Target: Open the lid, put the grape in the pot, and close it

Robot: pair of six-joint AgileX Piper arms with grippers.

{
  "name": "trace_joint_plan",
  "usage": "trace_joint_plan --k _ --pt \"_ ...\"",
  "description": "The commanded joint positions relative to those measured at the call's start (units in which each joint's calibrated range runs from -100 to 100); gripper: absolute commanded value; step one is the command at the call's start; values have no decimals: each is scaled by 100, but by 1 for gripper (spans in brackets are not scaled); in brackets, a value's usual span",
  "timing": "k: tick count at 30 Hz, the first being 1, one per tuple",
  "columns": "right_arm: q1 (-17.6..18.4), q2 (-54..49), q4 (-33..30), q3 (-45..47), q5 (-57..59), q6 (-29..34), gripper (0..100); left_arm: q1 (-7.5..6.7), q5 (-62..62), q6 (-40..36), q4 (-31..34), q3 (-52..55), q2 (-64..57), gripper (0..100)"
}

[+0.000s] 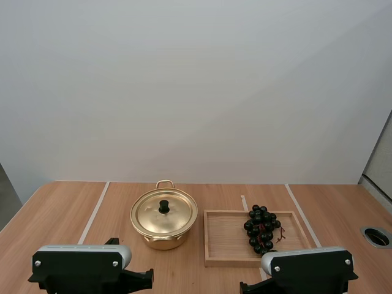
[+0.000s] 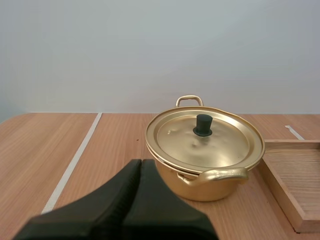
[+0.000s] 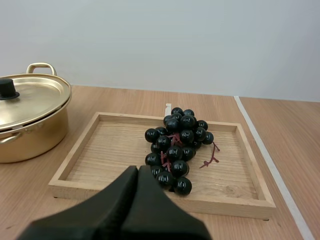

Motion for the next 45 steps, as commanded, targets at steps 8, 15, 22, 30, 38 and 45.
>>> trace_joint_plan --k 8,15,22,30,38,45 --pt "-25 -38 21 0 8 10 0 2 -161 -72 53 7 -21 0" --pt "-25 -38 21 0 8 10 0 2 -161 -72 53 7 -21 0" --pt "-25 -38 21 0 8 10 0 2 -161 -72 53 7 -21 0" --pt "-25 -38 21 0 8 10 0 2 -161 -72 53 7 -21 0" --pt "-25 -38 21 0 8 10 0 2 -161 -72 38 7 -21 0" --pt "-25 -38 266 0 -29 10 0 2 -175 -72 53 -17 -21 0"
